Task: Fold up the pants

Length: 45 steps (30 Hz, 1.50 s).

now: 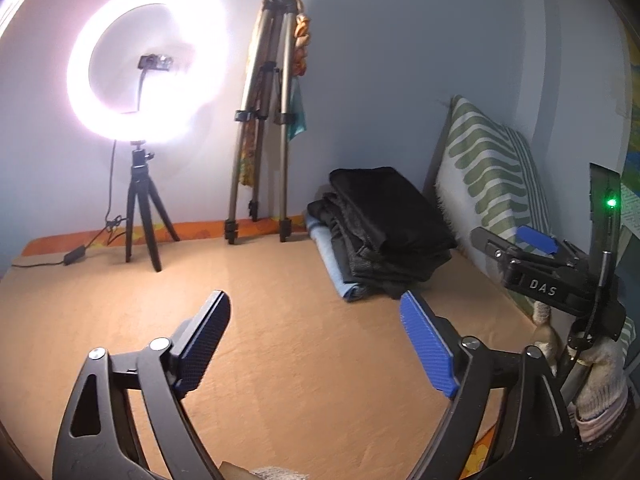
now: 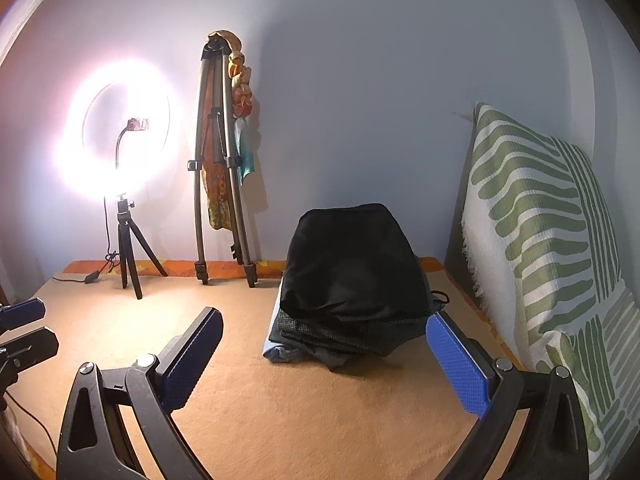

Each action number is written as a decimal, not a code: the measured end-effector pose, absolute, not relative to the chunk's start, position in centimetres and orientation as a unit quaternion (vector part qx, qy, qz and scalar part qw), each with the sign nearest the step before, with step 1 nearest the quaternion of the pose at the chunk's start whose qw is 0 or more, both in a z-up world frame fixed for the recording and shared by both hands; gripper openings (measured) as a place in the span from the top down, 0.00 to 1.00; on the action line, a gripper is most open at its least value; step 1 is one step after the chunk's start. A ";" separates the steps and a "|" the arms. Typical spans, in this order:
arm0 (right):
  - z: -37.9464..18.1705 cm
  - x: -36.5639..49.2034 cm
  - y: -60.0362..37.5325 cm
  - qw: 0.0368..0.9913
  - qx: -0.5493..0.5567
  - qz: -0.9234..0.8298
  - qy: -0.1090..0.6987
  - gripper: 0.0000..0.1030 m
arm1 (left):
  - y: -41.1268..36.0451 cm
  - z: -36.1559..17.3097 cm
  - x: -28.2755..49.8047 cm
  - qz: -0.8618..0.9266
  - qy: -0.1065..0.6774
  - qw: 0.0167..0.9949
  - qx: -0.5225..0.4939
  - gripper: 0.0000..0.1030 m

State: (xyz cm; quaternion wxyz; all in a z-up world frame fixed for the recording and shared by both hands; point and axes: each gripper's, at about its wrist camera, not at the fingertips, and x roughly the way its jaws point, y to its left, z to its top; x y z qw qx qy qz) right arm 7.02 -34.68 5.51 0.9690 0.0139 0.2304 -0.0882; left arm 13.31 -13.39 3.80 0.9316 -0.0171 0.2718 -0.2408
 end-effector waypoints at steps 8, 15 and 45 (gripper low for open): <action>4.9 7.6 -34.9 0.968 0.017 -0.089 0.235 0.00 | -12.6 3.6 13.2 -0.227 0.267 0.937 -0.016 0.02; 4.6 7.8 -35.0 0.967 0.018 -0.089 0.237 0.00 | -12.7 3.2 13.2 -0.219 0.268 0.938 -0.008 0.01; 4.3 7.9 -34.7 0.968 0.007 -0.081 0.237 0.00 | -13.0 3.0 13.1 -0.223 0.282 0.933 -0.002 0.01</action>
